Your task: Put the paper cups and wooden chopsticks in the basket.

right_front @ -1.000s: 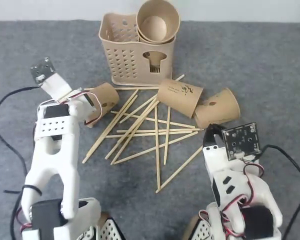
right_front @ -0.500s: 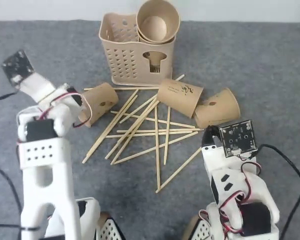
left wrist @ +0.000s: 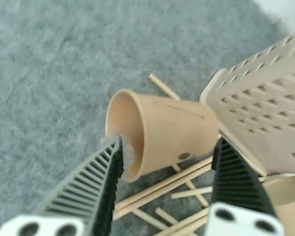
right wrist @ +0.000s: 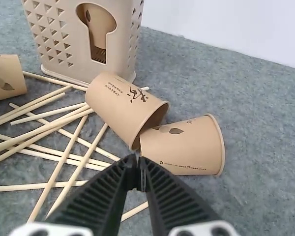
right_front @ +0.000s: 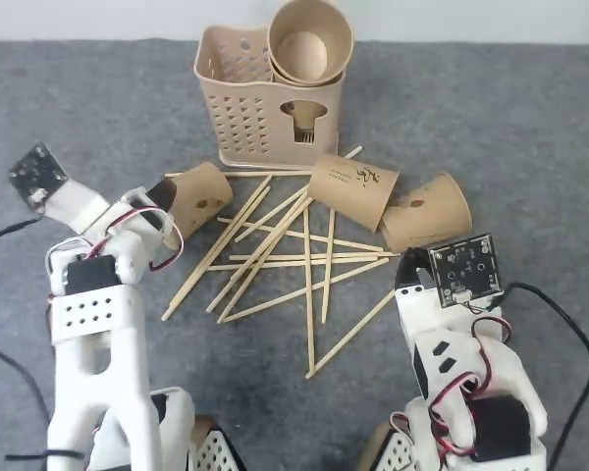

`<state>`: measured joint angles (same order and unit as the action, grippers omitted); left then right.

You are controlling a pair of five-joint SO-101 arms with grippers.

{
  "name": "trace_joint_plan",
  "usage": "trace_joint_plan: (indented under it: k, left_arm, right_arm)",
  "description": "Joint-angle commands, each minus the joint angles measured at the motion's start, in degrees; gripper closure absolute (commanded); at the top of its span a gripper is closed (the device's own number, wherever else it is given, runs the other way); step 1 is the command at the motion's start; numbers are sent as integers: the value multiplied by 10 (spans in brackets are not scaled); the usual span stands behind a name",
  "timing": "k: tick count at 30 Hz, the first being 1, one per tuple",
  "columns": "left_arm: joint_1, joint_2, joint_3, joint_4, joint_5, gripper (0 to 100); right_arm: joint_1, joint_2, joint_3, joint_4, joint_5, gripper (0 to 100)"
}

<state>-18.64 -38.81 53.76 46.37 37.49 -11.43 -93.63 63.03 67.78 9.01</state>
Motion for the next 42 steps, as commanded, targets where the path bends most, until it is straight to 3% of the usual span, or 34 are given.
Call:
trace_joint_plan:
  k: [1, 10, 18, 20, 24, 25, 30, 36, 42]
  left_arm:
    - [20, 11, -5, -25, 9, 721]
    - [22, 207, -119, -15, 11, 755]
    - [25, 286, -170, -25, 11, 761]
    - [25, 288, -172, -26, 10, 804]
    - [25, 289, -182, -24, 5, 1000]
    - [25, 289, -184, -20, -3, 986]
    - [25, 289, -204, 26, -18, 989]
    - [19, 289, -283, 156, -148, 988]
    - [11, 288, -356, 247, -190, 988]
  right_arm:
    - [-4, -3, -5, -9, -9, 990]
    - [-4, -3, -4, -9, -9, 990]
    - [-4, -3, 21, -32, -8, 990]
    - [-4, -3, 21, -30, -8, 990]
    - [-4, -3, 21, -30, -11, 990]
    - [-4, -3, 21, -30, -12, 990]
    - [-4, -3, 21, -31, -14, 990]
    - [-4, -1, 22, -54, -51, 990]
    - [-54, 3, 22, -124, -50, 990]
